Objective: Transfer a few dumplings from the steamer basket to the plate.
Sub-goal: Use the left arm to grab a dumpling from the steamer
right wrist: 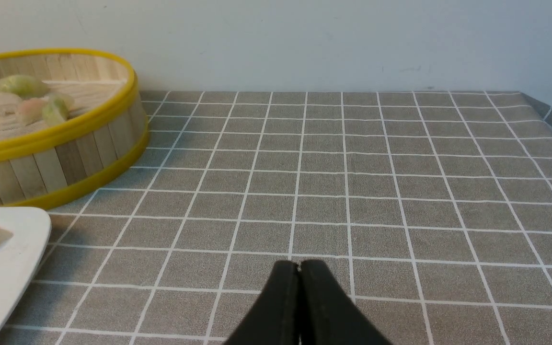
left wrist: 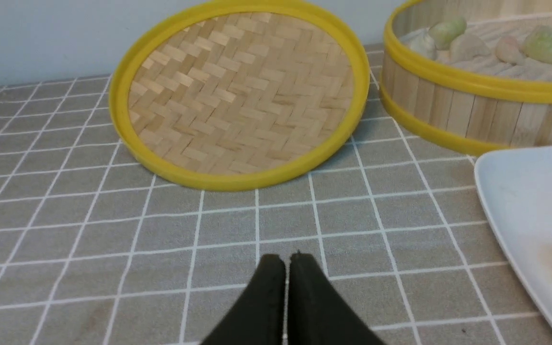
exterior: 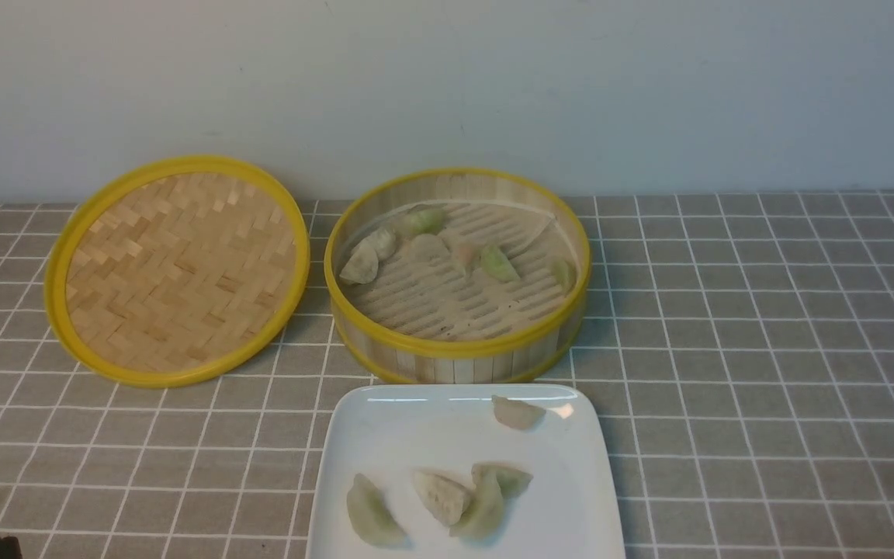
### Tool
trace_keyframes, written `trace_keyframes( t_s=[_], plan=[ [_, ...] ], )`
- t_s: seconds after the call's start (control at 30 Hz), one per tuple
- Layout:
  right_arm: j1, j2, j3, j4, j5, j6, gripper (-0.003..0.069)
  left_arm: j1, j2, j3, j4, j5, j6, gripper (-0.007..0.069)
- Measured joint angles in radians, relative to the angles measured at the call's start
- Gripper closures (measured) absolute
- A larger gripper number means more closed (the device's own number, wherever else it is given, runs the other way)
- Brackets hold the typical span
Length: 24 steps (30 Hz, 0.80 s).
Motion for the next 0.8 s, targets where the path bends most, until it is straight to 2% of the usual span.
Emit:
trace_keyframes(
  t_s=[0.13, 0.33, 0.4, 0.5, 0.57, 0.7, 0.73, 0.8],
  plan=[
    [0.0, 0.0, 0.0, 0.0, 0.0, 0.0, 0.0672, 0.0, 0.0, 0.0, -0.078, -0.031, -0.062, 0.0629],
    [0.0, 0.0, 0.0, 0.0, 0.0, 0.0, 0.0672, 0.0, 0.0, 0.0, -0.255, -0.192, -0.165, 0.0629],
    [0.0, 0.0, 0.0, 0.0, 0.0, 0.0, 0.0672, 0.0, 0.0, 0.0, -0.359, -0.39, -0.207, 0.0629],
    [0.0, 0.0, 0.0, 0.0, 0.0, 0.0, 0.0672, 0.0, 0.002, -0.003, -0.398, -0.635, -0.226, 0.0629],
    [0.0, 0.0, 0.0, 0.0, 0.0, 0.0, 0.0672, 0.0, 0.031, -0.041, -0.403, -0.699, -0.229, 0.0629],
    [0.0, 0.0, 0.0, 0.0, 0.0, 0.0, 0.0672, 0.001, 0.138, -0.208, -0.371, -0.634, -0.244, 0.0629],
    [0.0, 0.0, 0.0, 0.0, 0.0, 0.0, 0.0672, 0.001, 0.253, -0.35, -0.312, -0.497, -0.252, 0.0629],
    [0.0, 0.0, 0.0, 0.0, 0.0, 0.0, 0.0672, 0.001, 0.369, -0.475, -0.256, -0.368, -0.252, 0.0629]
  ],
)
